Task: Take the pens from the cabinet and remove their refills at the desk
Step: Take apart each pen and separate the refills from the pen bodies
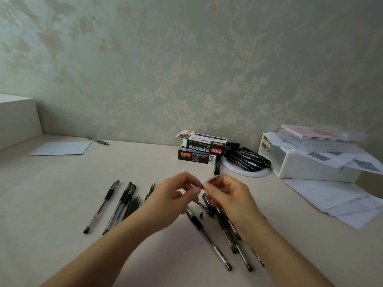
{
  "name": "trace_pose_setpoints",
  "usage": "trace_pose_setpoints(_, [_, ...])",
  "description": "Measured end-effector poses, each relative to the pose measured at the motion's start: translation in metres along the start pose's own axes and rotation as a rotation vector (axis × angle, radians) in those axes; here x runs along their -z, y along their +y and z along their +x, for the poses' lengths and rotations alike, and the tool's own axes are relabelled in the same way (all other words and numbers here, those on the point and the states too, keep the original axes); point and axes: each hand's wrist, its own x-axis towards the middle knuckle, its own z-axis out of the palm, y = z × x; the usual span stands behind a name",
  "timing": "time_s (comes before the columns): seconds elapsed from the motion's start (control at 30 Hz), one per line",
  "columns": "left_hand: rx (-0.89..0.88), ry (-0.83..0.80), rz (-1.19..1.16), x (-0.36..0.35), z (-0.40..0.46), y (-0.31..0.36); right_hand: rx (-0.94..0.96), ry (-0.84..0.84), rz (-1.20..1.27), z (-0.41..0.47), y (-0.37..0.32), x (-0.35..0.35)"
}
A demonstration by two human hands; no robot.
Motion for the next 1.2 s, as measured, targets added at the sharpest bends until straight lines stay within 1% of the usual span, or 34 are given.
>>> trace_pose_setpoints(0.07, [-0.001,0.022,-0.022,0.001,0.001,0.001,0.044,-0.058,-0.169,-0.002,0.002,-0.002])
trace_pose_setpoints(0.13, [0.009,0.043,-0.025,0.003,0.001,0.0,0.101,-0.047,-0.311,-0.003,0.004,-0.001])
trace_pose_setpoints(0.2, [0.02,0.051,-0.013,0.004,0.002,0.0,0.199,-0.025,-0.519,-0.001,0.008,0.001])
trace_pose_setpoints(0.3, [0.022,0.042,0.006,0.004,0.001,0.0,0.305,-0.106,-0.805,0.0,0.014,0.003])
trace_pose_setpoints(0.37, [0.02,0.034,0.024,0.003,0.0,0.001,0.33,-0.163,-0.908,0.0,0.016,0.002])
trace_pose_setpoints(0.43, [0.025,0.029,0.045,0.003,0.0,0.001,0.336,-0.187,-0.949,0.0,0.018,0.001])
trace_pose_setpoints(0.53, [0.047,0.021,0.087,0.003,0.0,0.0,0.345,-0.18,-0.949,0.001,0.019,0.002])
trace_pose_setpoints(0.7, [0.089,-0.008,0.243,0.004,-0.003,-0.006,0.352,-0.144,-0.886,0.004,0.019,0.003])
trace_pose_setpoints(0.77, [0.092,-0.021,0.283,0.004,-0.003,-0.008,0.353,-0.047,-0.789,0.004,0.017,0.004])
trace_pose_setpoints(0.83, [0.093,-0.03,0.29,0.005,-0.003,-0.008,0.316,0.073,-0.599,0.004,0.013,0.006])
trace_pose_setpoints(0.87, [0.088,-0.036,0.287,0.005,-0.003,-0.008,0.285,0.106,-0.493,0.004,0.012,0.007])
trace_pose_setpoints(0.9, [0.078,-0.043,0.28,0.005,-0.002,-0.008,0.257,0.109,-0.407,0.004,0.01,0.008])
trace_pose_setpoints(0.97, [0.057,-0.058,0.247,0.004,-0.002,-0.006,0.221,0.041,-0.317,0.004,0.009,0.007])
trace_pose_setpoints(1.03, [0.041,-0.062,0.209,0.003,-0.002,-0.005,0.198,-0.026,-0.287,0.003,0.01,0.006])
trace_pose_setpoints(1.13, [0.028,-0.058,0.192,0.004,-0.001,-0.004,0.185,-0.053,-0.239,0.004,0.011,0.006])
trace_pose_setpoints(1.2, [0.015,-0.048,0.222,0.005,-0.001,-0.005,0.182,-0.071,-0.204,0.005,0.011,0.007])
